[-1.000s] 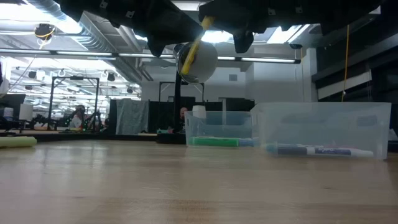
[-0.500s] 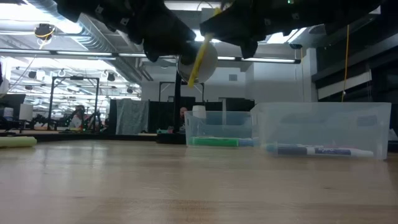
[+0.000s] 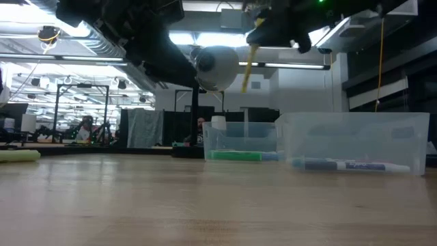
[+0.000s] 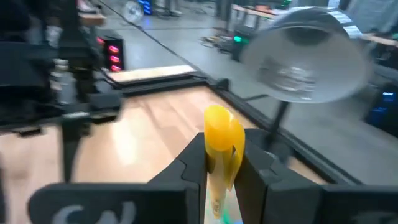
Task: Pick & Place Markers
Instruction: Put the yellow pen into the black transparent bin
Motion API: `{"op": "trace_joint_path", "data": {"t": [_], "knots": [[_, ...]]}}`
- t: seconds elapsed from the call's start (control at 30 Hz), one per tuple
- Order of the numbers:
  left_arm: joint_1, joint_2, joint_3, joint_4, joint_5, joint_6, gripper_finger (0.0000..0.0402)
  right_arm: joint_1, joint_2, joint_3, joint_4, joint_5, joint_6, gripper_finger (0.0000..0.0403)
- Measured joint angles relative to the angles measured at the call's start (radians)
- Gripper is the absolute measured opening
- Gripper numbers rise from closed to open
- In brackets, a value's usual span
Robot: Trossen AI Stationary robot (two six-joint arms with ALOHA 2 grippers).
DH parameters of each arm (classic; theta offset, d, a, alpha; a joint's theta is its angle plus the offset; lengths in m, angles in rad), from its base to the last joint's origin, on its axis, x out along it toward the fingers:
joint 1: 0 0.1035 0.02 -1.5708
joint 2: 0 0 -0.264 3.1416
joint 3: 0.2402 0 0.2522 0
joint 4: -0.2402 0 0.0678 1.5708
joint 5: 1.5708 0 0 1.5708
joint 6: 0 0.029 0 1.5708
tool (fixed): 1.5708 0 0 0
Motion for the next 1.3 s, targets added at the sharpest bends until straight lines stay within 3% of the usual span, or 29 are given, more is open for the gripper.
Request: {"op": "trace_joint_path", "data": {"t": [0.47,0.83,1.07,1.3], "knots": [[0.0,0.0,0.0,-0.008,0.0,0.001,0.0201,0.0,-0.297,0.0,-0.369,0.247,0.021,0.0055],[0.0,0.0,0.0,-0.008,-0.004,0.002,0.0203,0.0,-0.429,0.0,-0.76,0.46,0.288,0.0055],[0.0,0.0,0.0,-0.008,-0.004,0.001,0.0203,-0.04,-0.435,0.0,-0.993,0.463,0.524,0.0055],[0.0,0.0,0.0,-0.008,-0.004,-0.022,0.0203,-0.157,-0.435,0.0,-1.117,0.317,0.659,0.0055]]}}
